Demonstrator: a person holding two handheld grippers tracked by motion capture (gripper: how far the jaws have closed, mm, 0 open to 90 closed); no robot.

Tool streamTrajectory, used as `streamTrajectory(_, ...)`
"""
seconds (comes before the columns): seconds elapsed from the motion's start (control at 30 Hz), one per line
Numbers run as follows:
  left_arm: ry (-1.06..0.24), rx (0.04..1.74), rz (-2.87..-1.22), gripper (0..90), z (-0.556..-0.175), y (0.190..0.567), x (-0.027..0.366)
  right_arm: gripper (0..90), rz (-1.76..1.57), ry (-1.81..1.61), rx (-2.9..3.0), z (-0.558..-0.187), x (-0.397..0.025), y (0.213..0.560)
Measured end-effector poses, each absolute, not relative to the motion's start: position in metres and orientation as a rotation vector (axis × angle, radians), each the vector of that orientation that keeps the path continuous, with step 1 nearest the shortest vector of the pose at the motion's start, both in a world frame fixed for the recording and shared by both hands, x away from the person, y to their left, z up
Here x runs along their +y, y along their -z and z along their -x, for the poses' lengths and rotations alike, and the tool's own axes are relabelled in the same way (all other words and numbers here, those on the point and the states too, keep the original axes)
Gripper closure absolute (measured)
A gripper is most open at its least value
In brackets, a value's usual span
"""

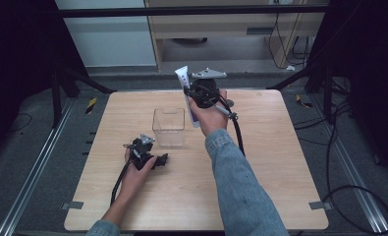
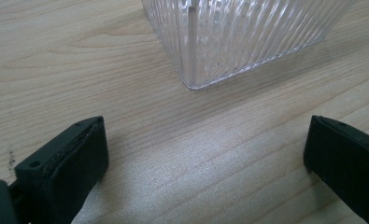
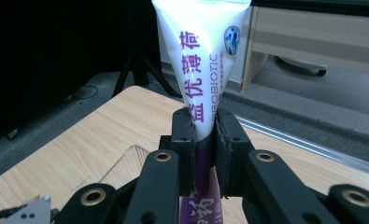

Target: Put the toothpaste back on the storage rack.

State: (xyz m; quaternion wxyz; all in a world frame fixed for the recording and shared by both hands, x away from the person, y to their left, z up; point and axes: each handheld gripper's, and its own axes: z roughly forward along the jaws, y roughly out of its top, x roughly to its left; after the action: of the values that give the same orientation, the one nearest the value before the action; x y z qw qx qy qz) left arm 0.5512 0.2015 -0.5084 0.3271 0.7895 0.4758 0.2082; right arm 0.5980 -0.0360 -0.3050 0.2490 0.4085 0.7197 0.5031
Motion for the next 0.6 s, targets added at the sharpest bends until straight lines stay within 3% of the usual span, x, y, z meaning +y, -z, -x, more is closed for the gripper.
streamTrajectory(0.6,-0.546,1.245,-2.07,0.0,-0.551,0.508,0.202,79.4,-1.062,-1.427,1.91,-0.603,-0.007,0.287)
